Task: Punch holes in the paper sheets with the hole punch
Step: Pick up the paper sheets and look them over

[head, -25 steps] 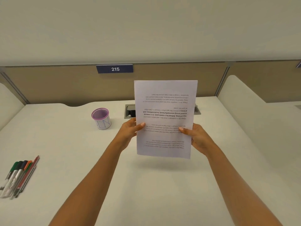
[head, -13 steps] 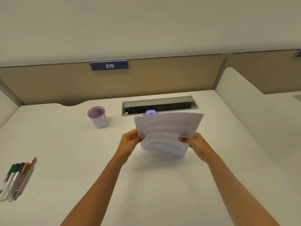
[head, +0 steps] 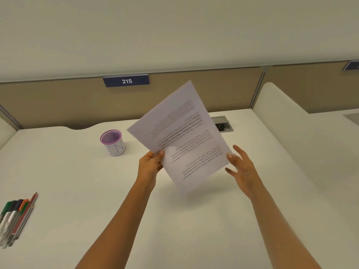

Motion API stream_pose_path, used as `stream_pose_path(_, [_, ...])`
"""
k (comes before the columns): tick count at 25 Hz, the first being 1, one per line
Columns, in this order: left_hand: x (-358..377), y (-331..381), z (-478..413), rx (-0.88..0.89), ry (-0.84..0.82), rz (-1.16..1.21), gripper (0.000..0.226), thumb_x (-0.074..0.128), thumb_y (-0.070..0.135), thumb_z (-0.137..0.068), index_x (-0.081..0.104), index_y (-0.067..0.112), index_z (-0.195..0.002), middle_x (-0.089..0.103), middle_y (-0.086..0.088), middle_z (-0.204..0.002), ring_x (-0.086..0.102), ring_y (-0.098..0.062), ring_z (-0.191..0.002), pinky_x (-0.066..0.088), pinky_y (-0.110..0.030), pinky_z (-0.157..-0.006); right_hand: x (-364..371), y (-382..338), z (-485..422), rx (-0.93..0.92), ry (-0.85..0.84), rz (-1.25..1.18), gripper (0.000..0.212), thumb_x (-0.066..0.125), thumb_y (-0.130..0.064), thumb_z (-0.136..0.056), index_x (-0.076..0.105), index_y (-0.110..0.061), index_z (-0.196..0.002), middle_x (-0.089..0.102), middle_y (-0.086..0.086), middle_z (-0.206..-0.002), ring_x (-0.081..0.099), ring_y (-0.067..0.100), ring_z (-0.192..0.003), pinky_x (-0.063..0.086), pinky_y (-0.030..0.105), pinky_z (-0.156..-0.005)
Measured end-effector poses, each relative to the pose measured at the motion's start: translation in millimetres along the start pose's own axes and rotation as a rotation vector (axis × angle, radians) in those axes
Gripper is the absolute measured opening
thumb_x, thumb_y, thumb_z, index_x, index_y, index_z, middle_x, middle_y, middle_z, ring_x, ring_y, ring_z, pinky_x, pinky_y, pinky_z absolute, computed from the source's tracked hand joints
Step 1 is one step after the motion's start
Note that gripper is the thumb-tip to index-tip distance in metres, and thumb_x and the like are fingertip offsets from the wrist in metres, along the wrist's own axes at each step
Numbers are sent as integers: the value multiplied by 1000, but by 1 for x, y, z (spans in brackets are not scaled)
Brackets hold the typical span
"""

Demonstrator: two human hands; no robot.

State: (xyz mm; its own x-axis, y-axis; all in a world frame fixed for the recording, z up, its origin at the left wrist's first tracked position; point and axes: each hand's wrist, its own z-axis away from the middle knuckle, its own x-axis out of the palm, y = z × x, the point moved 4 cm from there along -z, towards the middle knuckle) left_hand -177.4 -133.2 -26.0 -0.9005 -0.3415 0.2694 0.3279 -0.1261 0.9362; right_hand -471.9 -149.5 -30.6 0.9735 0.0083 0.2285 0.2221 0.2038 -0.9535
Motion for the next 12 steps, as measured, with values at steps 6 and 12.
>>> stream_pose_path(6, [15, -15, 7, -152, 65, 261, 23, 56, 11, -94, 63, 14, -116, 69, 2, -103, 63, -17, -92, 52, -33, -76, 38, 47, 21, 185, -45, -420, 82, 90, -44, -52, 56, -24, -123, 60, 8, -131, 54, 29, -124, 47, 49, -96])
stream_pose_path(12, [20, -36, 16, -224, 54, 302, 22, 55, 11, -94, 63, 16, -114, 70, 2, -103, 64, -17, -93, 52, -33, -77, 66, 26, 12, 55, 2, -373, 32, 57, -3, -91, 63, -19, -118, 68, 8, -123, 64, 26, -111, 52, 44, -93])
